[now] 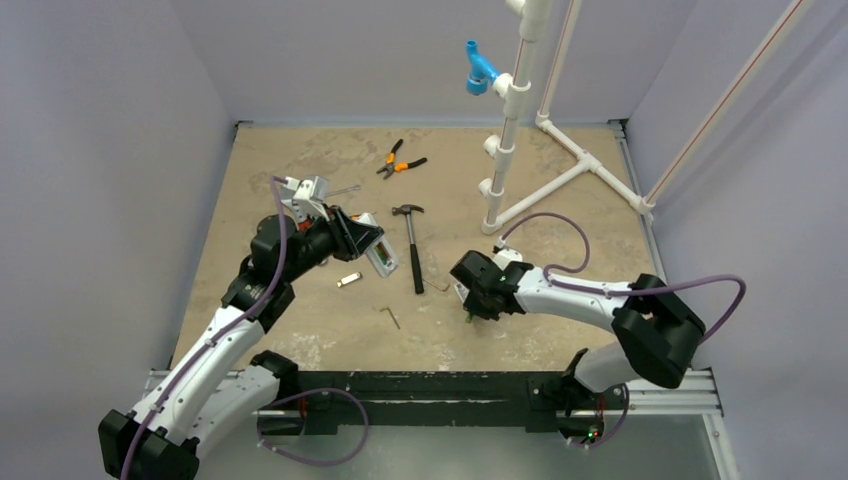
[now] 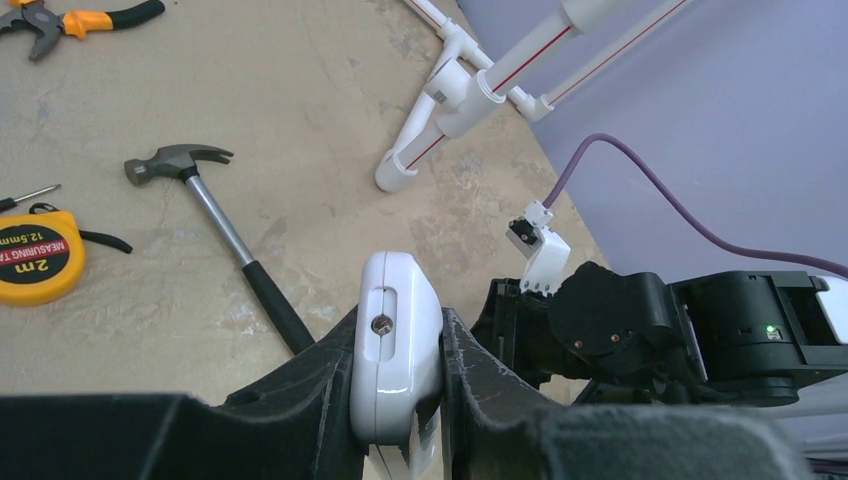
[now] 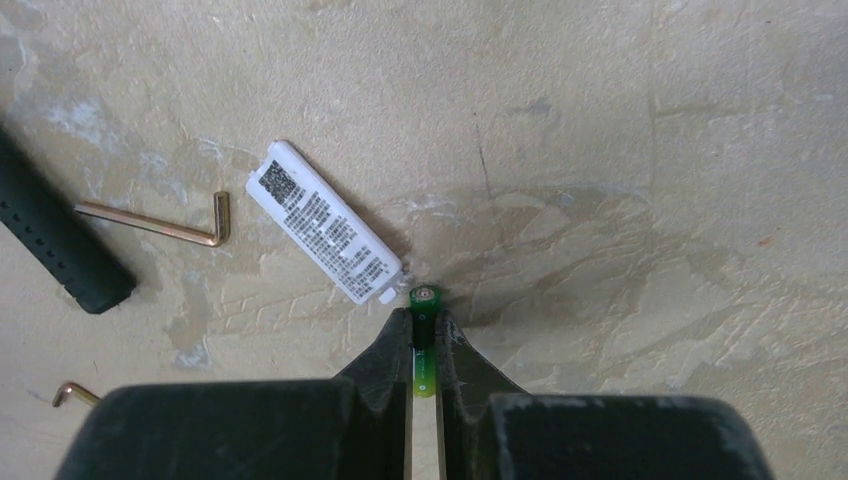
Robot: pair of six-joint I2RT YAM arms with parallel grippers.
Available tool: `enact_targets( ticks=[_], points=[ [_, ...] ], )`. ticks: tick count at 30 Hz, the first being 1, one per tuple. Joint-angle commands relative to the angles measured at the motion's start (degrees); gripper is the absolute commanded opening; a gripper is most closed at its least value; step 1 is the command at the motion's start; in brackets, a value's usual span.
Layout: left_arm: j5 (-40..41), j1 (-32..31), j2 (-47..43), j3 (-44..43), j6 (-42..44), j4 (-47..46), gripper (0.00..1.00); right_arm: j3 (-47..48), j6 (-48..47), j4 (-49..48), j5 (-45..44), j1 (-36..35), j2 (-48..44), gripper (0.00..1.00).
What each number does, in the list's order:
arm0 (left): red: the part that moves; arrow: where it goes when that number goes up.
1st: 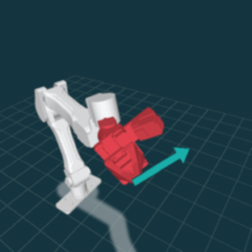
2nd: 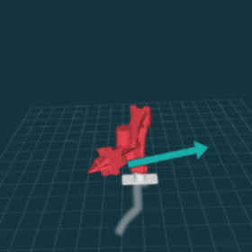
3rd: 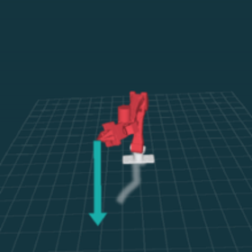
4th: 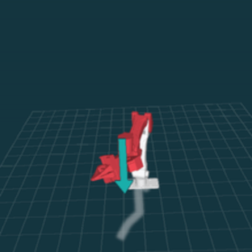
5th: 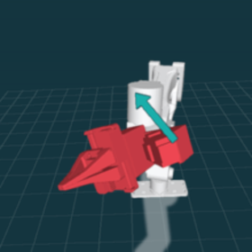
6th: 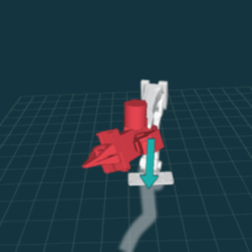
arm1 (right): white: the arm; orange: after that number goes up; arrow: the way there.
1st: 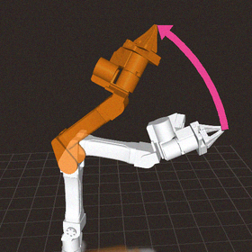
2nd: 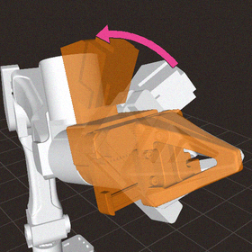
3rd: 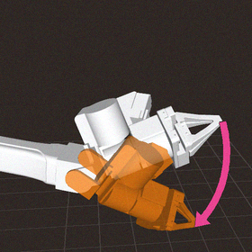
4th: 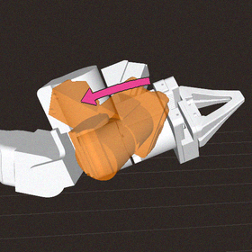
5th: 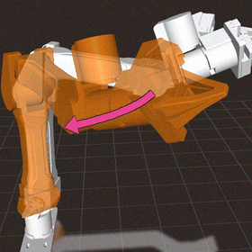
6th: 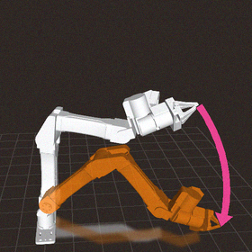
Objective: Load the batteries into the remote control
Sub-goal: Pick up the battery from the center of the board.
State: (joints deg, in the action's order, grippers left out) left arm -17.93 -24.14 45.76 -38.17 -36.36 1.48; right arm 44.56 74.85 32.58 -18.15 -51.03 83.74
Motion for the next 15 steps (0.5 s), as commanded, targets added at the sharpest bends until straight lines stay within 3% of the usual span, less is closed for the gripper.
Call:
enact_targets(
  ticks=[1, 5, 10, 15],
  points=[
    [-0.5, 0.0, 0.7, -3.3, 0.3, -1.6, 0.00, -5.1, -4.0, -6.8, -4.0, 0.1, -7.8, 0.00],
    [-2.3, 0.0, 2.0, -3.5, -0.3, -2.3, 0.00, -8.4, -13.1, -14.8, -10.2, 0.1, -17.3, 0.00],
    [-7.3, -0.1, 5.8, -3.5, -3.2, -6.2, 0.00, -6.4, -35.7, -24.1, -14.9, 0.0, -25.6, 0.00],
    [-8.0, -1.3, 8.7, -2.0, -7.3, -12.3, 0.00, -9.1, -53.9, -40.3, -8.2, 0.0, -31.7, 0.00]
  ],
)
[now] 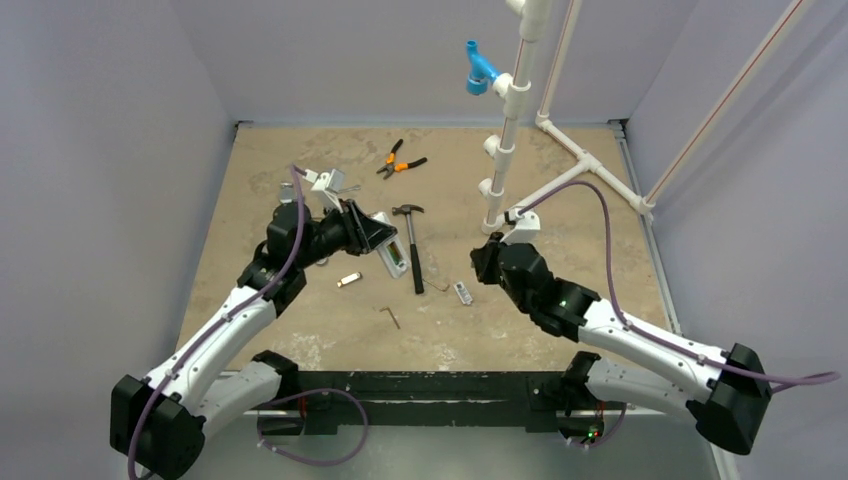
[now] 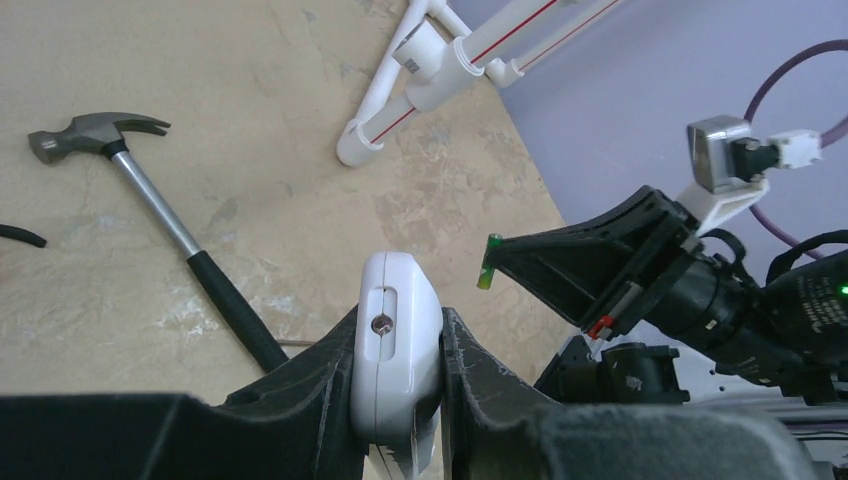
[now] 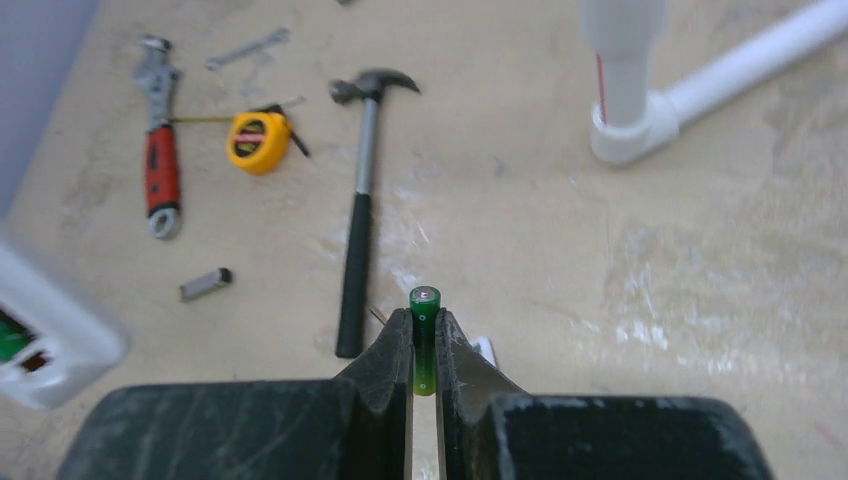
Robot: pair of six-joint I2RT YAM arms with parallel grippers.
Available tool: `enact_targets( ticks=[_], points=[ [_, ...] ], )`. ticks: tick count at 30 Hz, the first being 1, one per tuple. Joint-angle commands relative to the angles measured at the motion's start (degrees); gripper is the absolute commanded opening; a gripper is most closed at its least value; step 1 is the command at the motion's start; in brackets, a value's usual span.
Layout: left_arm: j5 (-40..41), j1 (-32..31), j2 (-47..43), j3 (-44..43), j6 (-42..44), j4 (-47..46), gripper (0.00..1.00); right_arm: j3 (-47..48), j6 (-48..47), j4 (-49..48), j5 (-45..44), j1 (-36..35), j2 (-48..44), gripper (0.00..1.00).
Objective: Load the batteries into the remote control
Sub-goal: Pick up the battery from the center of the board, then load the battery into the remote control.
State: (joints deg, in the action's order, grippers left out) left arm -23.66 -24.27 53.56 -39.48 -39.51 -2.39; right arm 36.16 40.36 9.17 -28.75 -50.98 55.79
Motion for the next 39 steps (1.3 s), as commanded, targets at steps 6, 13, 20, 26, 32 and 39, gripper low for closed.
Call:
enact_targets(
  ticks=[6, 13, 20, 26, 32, 39],
  points=[
    [-0.1, -4.4, 4.6, -0.8, -8.9, -12.2, 0.00, -2.6, -28.5, -30.7, 16.7, 0.0, -6.6, 0.00],
    [0.0, -5.9, 8.6, -0.7, -13.8, -14.8, 0.00, 0.3, -31.3, -35.9, 28.1, -0.1, -4.0, 0.00],
    [0.2, -6.1, 9.5, -1.9, -14.4, -13.5, 0.00, 2.0, -31.9, -36.7, 38.0, -0.1, -0.3, 0.00],
    [-0.7, -6.3, 10.3, -2.5, -14.5, -13.8, 0.00, 2.0, -32.0, -37.7, 38.6, -0.1, 1.8, 0.00],
    [-1.5, -6.3, 10.8, -3.0, -14.4, -13.9, 0.00, 2.3, -31.6, -38.3, 38.6, -0.1, 3.4, 0.00],
    [-2.0, -6.4, 10.6, -3.2, -14.0, -14.0, 0.00, 1.6, -32.1, -38.8, 35.6, -0.1, 4.5, 0.00]
  ],
)
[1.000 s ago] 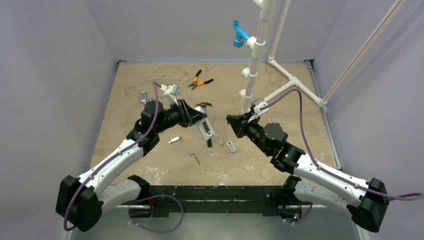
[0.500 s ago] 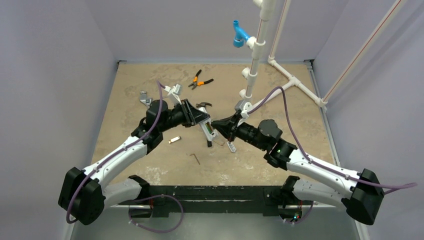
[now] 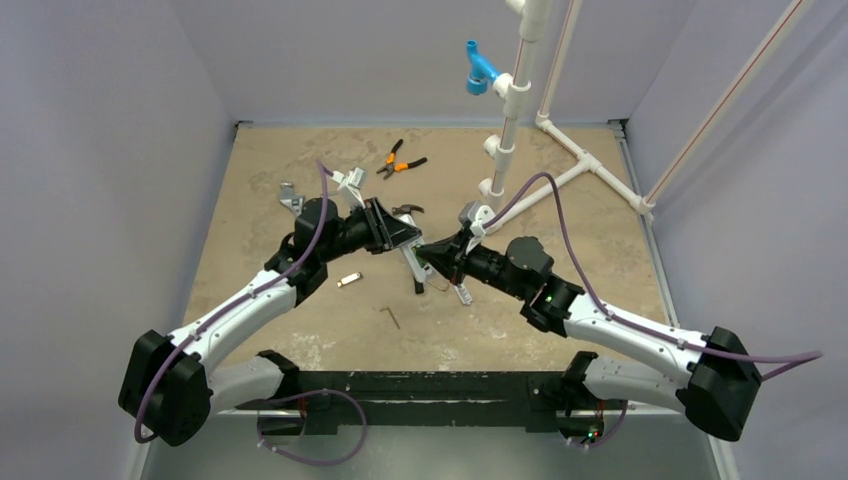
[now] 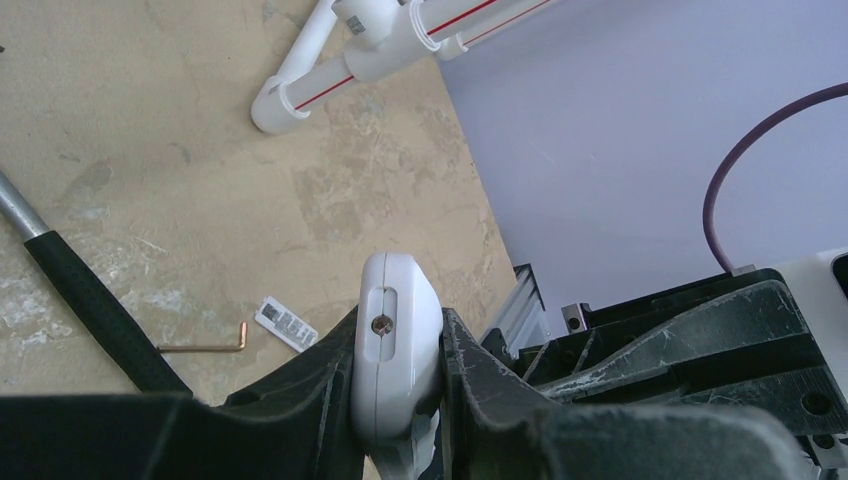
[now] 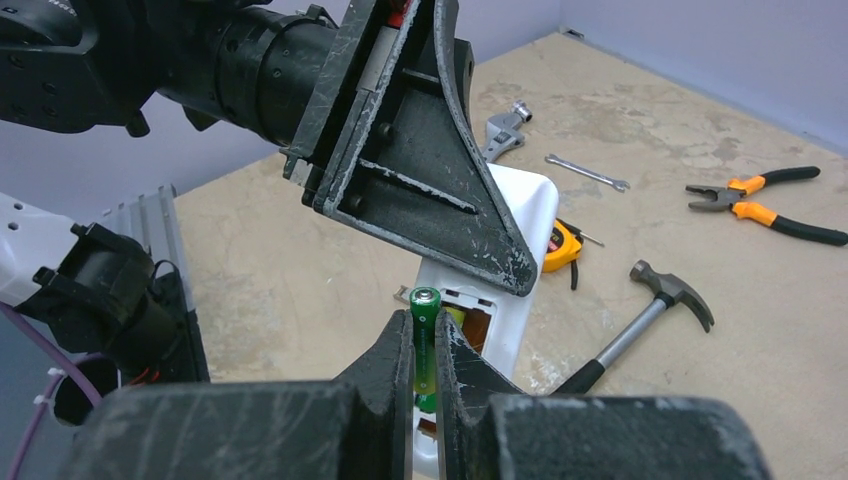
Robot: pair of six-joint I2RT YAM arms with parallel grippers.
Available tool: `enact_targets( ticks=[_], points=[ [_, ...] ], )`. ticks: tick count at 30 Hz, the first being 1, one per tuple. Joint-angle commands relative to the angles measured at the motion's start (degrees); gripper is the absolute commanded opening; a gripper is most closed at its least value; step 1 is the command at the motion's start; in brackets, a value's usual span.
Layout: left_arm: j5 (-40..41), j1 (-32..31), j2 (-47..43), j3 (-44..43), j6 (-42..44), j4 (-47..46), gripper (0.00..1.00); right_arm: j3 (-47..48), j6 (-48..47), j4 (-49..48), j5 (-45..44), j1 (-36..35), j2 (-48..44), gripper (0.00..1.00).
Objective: Load the batteries into the remote control
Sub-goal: Load the battery into the remote control.
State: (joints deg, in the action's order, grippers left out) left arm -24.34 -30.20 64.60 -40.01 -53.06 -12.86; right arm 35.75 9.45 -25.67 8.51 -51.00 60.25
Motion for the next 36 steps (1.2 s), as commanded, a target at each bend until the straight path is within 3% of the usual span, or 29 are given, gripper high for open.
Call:
enact_targets(
  ticks=[1, 36],
  points=[
    [-1.4, -0.4, -0.4, -2.7, -0.4, -3.6, 0.00, 1.9, -1.3, -4.1, -1.8, 0.0, 0.1, 0.00],
    [-1.3, -0.4, -1.1, -3.0, -0.5, -3.7, 0.00, 1.3, -2.8, 1.5, -3.8, -0.1, 3.1, 0.00]
  ],
)
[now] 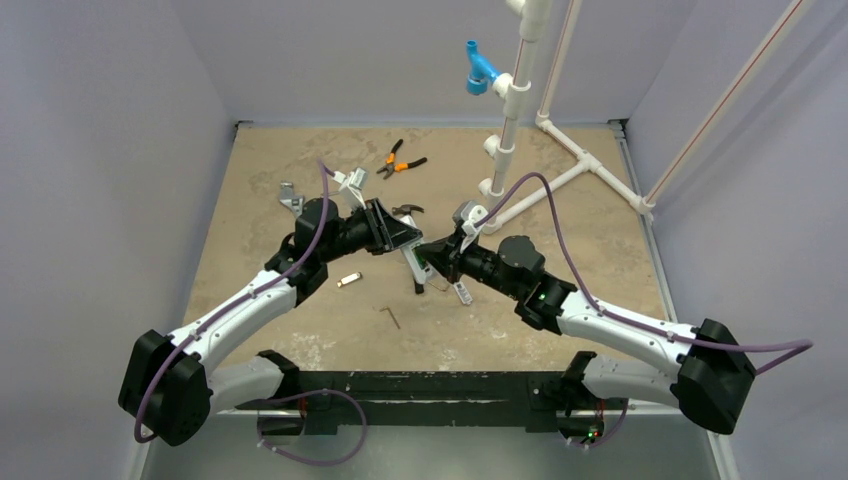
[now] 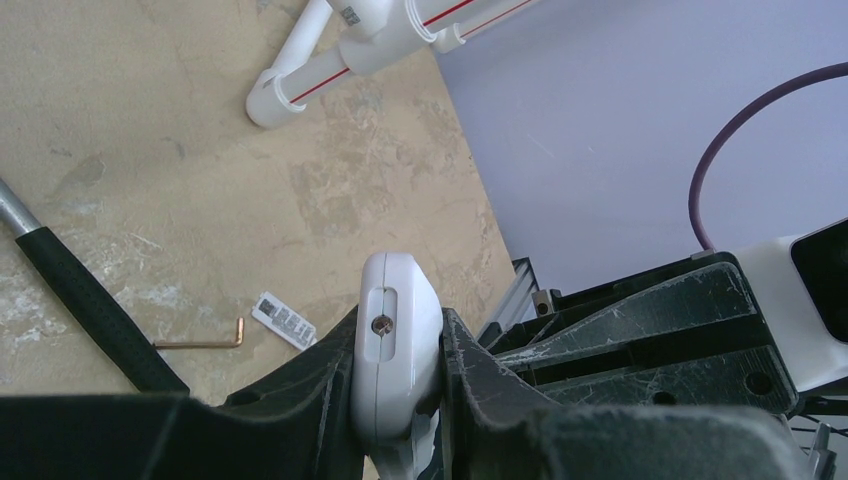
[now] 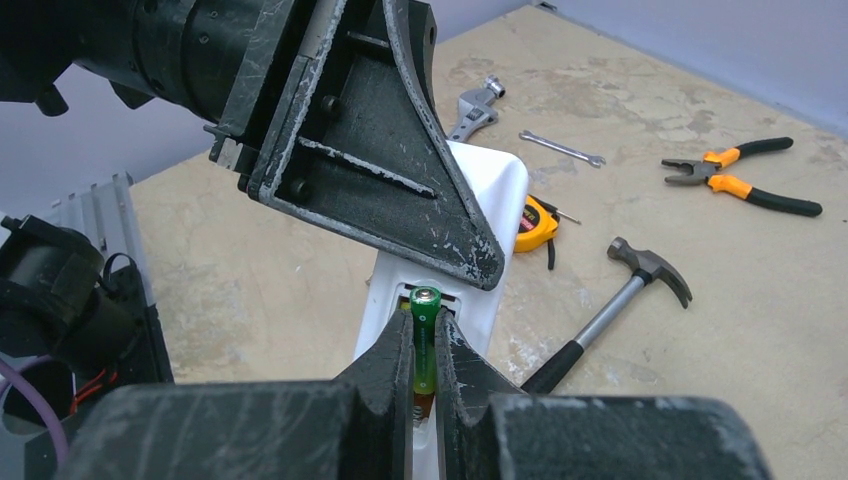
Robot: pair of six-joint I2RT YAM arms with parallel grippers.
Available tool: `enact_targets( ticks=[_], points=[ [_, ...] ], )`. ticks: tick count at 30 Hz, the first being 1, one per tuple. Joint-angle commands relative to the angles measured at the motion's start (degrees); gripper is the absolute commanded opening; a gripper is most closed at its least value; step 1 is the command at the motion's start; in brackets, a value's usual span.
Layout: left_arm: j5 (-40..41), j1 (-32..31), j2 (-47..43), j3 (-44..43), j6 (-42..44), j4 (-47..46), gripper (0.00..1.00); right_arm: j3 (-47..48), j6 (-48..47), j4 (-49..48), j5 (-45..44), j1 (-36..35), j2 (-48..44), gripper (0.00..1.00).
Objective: Load the batteries into the remote control
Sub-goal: Load the battery into the remote control.
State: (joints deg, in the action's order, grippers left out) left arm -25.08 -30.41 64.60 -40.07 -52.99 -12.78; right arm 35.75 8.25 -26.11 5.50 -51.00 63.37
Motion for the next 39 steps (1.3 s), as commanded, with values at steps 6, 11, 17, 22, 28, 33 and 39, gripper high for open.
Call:
enact_targets(
  ticks=[6, 11, 17, 22, 28, 33, 39],
  points=[
    [-0.6, -0.2, -1.0, -3.2, -0.4, -3.5, 0.00, 1.3, -1.9, 5.8, -0.4, -0.1, -0.4, 0.00],
    [-0.5, -0.2, -0.9, -3.3, -0.4, -3.5, 0.00, 1.8, -2.3, 9.1, -0.6, -0.1, -0.2, 0.00],
    [-0.6, -0.2, -0.9, -3.4, -0.4, -3.4, 0.00, 3.6, -3.0, 11.3, -2.2, -0.1, 1.7, 0.01],
    [-0.7, -0.2, -0.8, -3.6, -0.4, -3.3, 0.00, 5.3, -3.4, 11.6, -4.0, -0.1, 3.3, 0.07],
    [-0.8, -0.2, -0.7, -3.8, -0.4, -3.2, 0.00, 5.9, -4.0, 12.1, -4.2, -0.1, 3.3, 0.16],
    [-0.8, -0.2, -0.5, -3.6, -0.4, -3.2, 0.00, 5.9, -4.6, 12.4, -5.2, -0.1, 2.2, 0.21],
    [-0.9, -0.2, -0.3, -3.5, -0.4, -3.4, 0.00, 6.6, -4.8, 12.7, -5.1, -0.1, 1.5, 0.24]
  ],
)
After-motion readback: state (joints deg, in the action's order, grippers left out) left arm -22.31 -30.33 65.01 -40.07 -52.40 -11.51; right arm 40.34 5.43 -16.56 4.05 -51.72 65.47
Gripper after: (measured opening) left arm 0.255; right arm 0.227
